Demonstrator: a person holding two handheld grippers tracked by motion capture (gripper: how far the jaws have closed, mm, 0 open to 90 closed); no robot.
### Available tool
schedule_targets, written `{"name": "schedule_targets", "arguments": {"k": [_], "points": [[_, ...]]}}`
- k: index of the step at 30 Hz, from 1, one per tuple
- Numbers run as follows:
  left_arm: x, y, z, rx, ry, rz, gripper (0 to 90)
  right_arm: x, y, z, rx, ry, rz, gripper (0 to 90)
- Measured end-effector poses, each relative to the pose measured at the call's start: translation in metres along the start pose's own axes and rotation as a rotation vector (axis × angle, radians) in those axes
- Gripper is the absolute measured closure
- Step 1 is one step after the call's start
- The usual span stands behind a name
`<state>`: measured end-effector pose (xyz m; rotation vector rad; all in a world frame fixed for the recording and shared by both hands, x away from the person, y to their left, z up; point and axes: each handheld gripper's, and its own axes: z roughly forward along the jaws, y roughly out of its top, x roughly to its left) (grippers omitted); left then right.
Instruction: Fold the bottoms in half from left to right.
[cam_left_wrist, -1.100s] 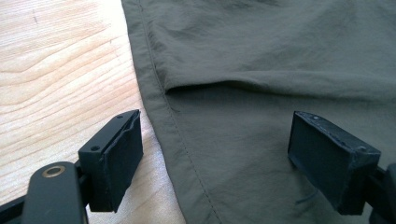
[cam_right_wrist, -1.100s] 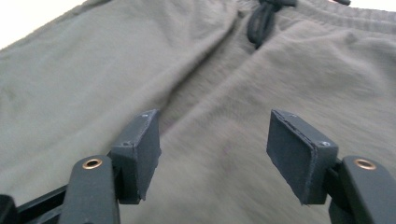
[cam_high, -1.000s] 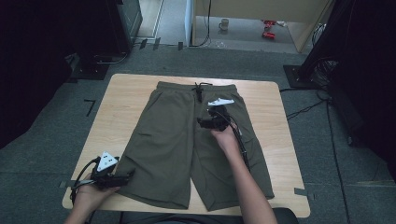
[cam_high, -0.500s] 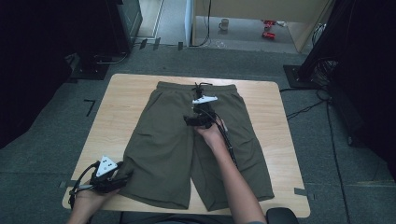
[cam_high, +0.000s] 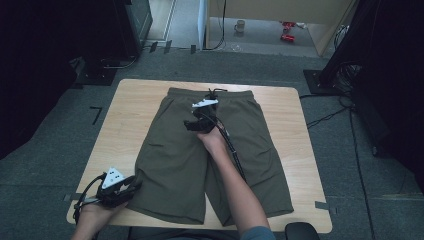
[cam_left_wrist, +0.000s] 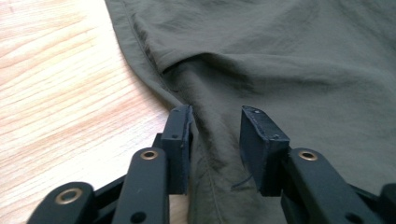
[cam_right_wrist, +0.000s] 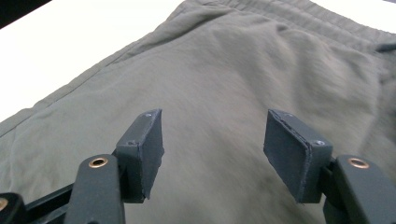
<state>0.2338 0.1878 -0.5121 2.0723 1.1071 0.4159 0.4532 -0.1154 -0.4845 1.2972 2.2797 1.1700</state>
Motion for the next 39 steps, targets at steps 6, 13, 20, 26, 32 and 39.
{"name": "schedule_targets", "arguments": {"k": [6, 13, 20, 26, 32, 39], "points": [[-0.002, 0.0, 0.0, 0.006, -0.016, 0.011, 68.7, 0.007, 0.007, 0.013, 0.008, 0.009, -0.019, 37.6], [-0.003, 0.0, -0.001, 0.014, -0.031, 0.003, 74.1, 0.017, 0.016, 0.034, -0.003, 0.021, -0.022, 35.2], [-0.004, 0.001, -0.002, 0.023, -0.042, -0.001, 76.4, 0.025, 0.028, 0.052, 0.016, 0.019, -0.022, 34.1], [-0.006, 0.001, -0.003, 0.036, -0.046, -0.005, 77.7, 0.032, 0.035, 0.065, 0.019, 0.032, -0.02, 32.9], [-0.008, 0.001, -0.004, 0.045, -0.058, 0.002, 79.0, 0.038, 0.045, 0.081, 0.02, 0.007, -0.017, 32.6], [-0.011, 0.0, -0.005, 0.051, -0.072, 0.004, 79.6, 0.041, 0.049, 0.101, 0.032, 0.006, 0.008, 31.2]]}}
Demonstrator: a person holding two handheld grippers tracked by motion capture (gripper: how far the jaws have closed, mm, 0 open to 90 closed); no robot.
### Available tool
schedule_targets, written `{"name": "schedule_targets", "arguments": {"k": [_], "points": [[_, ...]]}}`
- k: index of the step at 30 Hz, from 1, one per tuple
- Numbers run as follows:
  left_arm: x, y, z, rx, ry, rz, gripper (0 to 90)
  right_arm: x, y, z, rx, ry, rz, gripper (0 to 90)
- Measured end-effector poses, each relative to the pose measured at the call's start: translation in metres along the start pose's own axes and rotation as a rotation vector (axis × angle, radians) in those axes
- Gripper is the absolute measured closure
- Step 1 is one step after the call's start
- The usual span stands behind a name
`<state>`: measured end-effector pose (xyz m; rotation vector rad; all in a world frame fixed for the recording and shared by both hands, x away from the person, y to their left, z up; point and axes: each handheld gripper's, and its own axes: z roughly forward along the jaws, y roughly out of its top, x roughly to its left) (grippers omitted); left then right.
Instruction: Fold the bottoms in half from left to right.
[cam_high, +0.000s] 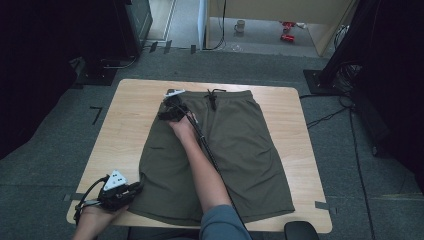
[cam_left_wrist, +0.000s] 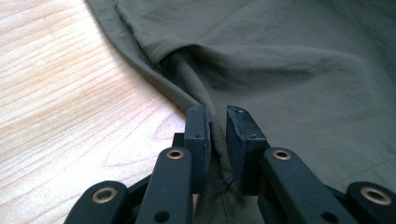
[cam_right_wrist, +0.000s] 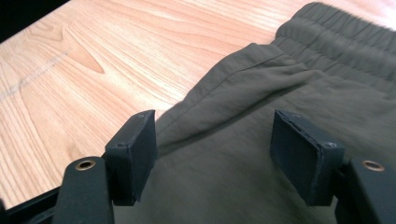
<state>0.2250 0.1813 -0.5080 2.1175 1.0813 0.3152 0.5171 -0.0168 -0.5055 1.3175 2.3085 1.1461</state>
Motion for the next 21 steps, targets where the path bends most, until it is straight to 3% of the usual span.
{"name": "schedule_targets", "arguments": {"k": [4, 7, 10, 18, 21], "points": [[-0.001, 0.0, 0.0, 0.001, 0.002, 0.001, 79.6, 0.002, 0.0, 0.008, -0.005, -0.001, 0.007, 29.4], [-0.001, 0.0, 0.0, 0.002, 0.003, 0.005, 79.5, 0.005, 0.001, 0.015, 0.001, -0.039, -0.012, 28.7], [-0.001, 0.0, 0.0, 0.001, 0.0, 0.001, 79.4, 0.005, 0.002, 0.018, -0.003, -0.048, -0.014, 28.4], [-0.002, 0.001, 0.0, 0.004, 0.002, 0.001, 79.3, 0.013, 0.0, 0.024, -0.018, -0.113, -0.079, 28.7], [-0.002, 0.001, 0.001, 0.002, 0.003, 0.0, 79.0, 0.013, 0.0, 0.024, -0.018, -0.113, -0.078, 29.1]]}}
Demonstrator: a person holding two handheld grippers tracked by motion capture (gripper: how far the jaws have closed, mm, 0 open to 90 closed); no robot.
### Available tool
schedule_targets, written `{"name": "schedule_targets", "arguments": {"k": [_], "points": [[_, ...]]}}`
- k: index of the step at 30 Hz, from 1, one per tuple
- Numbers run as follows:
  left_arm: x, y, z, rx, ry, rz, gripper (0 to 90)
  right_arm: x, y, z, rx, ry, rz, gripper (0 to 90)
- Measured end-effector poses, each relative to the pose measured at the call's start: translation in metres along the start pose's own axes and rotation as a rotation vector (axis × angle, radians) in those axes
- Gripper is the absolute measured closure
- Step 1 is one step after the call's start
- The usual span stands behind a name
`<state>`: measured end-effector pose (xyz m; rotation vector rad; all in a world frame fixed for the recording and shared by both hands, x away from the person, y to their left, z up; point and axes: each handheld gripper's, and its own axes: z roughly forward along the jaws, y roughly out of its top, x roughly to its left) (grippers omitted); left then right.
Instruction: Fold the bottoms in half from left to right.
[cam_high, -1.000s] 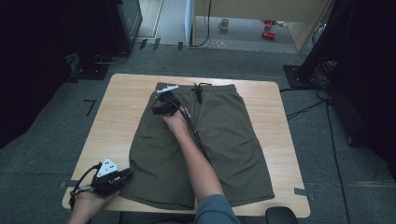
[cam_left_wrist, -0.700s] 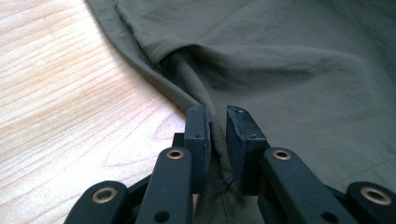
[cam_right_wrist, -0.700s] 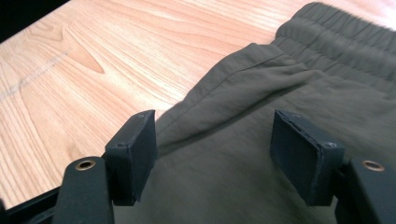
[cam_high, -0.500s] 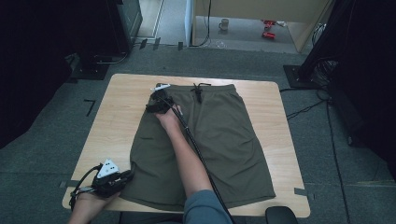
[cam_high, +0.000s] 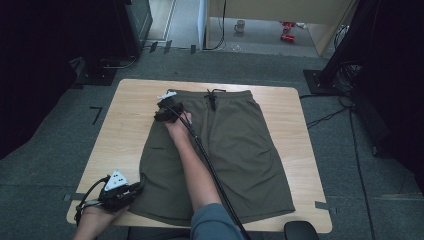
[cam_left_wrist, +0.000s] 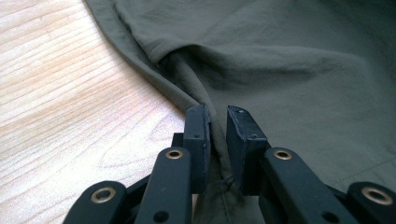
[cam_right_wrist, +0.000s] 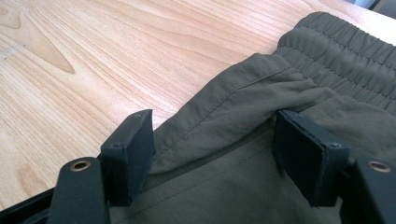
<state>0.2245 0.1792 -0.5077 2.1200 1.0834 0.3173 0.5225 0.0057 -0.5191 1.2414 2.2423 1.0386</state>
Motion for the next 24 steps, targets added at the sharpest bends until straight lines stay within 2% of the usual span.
{"name": "schedule_targets", "arguments": {"k": [5, 6, 7, 8, 9, 12, 16, 18, 19, 20, 21, 24], "points": [[0.0, 0.0, 0.0, 0.0, 0.001, 0.0, 79.0, 0.0, 0.0, -0.001, -0.003, -0.002, 0.0, 33.4], [-0.001, 0.0, 0.0, 0.0, 0.002, -0.001, 78.8, -0.001, -0.001, -0.002, -0.011, -0.009, 0.007, 40.7], [-0.001, 0.0, 0.0, 0.0, 0.002, -0.001, 78.8, -0.001, -0.001, -0.002, -0.011, -0.009, 0.007, 40.7], [-0.001, 0.0, 0.0, 0.0, 0.002, -0.001, 78.6, -0.001, -0.002, -0.003, -0.015, -0.006, 0.007, 47.1], [-0.001, 0.0, 0.0, 0.0, 0.002, -0.002, 78.6, -0.001, -0.002, -0.003, -0.015, -0.006, 0.007, 47.1], [-0.001, 0.001, 0.001, 0.001, 0.005, -0.003, 78.5, -0.002, -0.003, -0.005, -0.019, -0.007, 0.006, 54.6], [-0.001, 0.002, 0.002, 0.001, 0.007, 0.0, 78.7, -0.002, -0.006, -0.008, -0.027, -0.013, 0.002, 70.7], [-0.001, 0.003, 0.002, 0.008, 0.013, -0.001, 80.6, -0.001, -0.006, -0.008, -0.029, -0.02, -0.003, 77.6], [-0.001, 0.004, 0.003, 0.012, 0.015, -0.003, 84.4, -0.002, -0.006, -0.008, -0.028, -0.022, -0.006, 82.0], [0.0, 0.005, 0.003, 0.015, 0.018, -0.007, 84.4, -0.002, -0.006, -0.008, -0.028, -0.022, -0.006, 82.0], [0.001, 0.006, 0.003, 0.021, 0.016, -0.016, 86.0, -0.003, -0.005, -0.008, -0.025, -0.02, -0.007, 83.9], [0.002, 0.01, 0.003, 0.018, 0.018, -0.018, 88.7, -0.007, 0.002, -0.01, 0.036, -0.001, 0.028, 85.9]]}}
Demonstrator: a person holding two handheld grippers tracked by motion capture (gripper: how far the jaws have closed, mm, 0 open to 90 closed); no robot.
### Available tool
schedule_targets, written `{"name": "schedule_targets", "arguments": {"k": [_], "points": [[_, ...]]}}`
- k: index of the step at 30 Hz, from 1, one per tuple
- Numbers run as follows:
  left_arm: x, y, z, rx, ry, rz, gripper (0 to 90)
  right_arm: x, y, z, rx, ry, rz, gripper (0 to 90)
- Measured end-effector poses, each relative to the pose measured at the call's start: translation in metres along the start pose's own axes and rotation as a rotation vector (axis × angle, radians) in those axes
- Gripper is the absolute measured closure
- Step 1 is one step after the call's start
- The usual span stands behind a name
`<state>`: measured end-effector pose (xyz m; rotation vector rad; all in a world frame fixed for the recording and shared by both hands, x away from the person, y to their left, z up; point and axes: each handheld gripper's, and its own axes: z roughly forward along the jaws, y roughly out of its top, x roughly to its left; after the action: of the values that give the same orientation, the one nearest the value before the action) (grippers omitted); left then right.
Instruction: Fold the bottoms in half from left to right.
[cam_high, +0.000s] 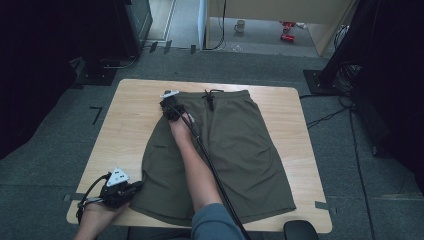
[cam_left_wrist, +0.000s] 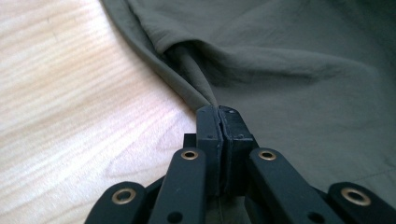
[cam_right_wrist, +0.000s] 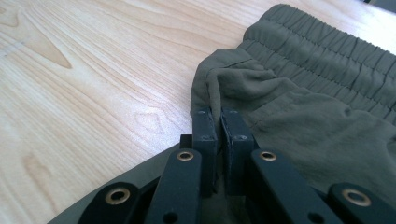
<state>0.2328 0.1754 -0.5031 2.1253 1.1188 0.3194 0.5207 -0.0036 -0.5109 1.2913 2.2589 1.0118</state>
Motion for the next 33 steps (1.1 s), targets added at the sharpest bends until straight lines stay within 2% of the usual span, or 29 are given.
{"name": "schedule_targets", "arguments": {"k": [6, 11, 15, 20, 25, 33], "points": [[-0.007, 0.015, -0.011, -0.099, -0.007, 0.009, 89.3, -0.014, 0.01, -0.019, -0.023, 0.035, 0.036, 86.7], [-0.023, 0.032, -0.02, -0.165, -0.041, 0.052, 89.3, -0.025, 0.018, -0.043, -0.053, 0.044, 0.036, 86.8], [-0.037, 0.049, -0.022, -0.183, -0.064, 0.095, 89.3, -0.036, 0.022, -0.061, -0.074, 0.049, 0.049, 86.9], [-0.056, 0.072, -0.018, -0.206, -0.092, 0.148, 89.4, -0.057, 0.022, -0.083, -0.075, 0.052, 0.076, 86.8], [-0.075, 0.091, -0.007, -0.206, -0.132, 0.194, 89.4, -0.08, 0.016, -0.102, -0.078, 0.054, 0.108, 86.8], [-0.106, 0.114, 0.015, -0.191, -0.174, 0.267, 89.4, -0.112, 0.001, -0.127, -0.081, 0.017, 0.128, 86.8]]}}
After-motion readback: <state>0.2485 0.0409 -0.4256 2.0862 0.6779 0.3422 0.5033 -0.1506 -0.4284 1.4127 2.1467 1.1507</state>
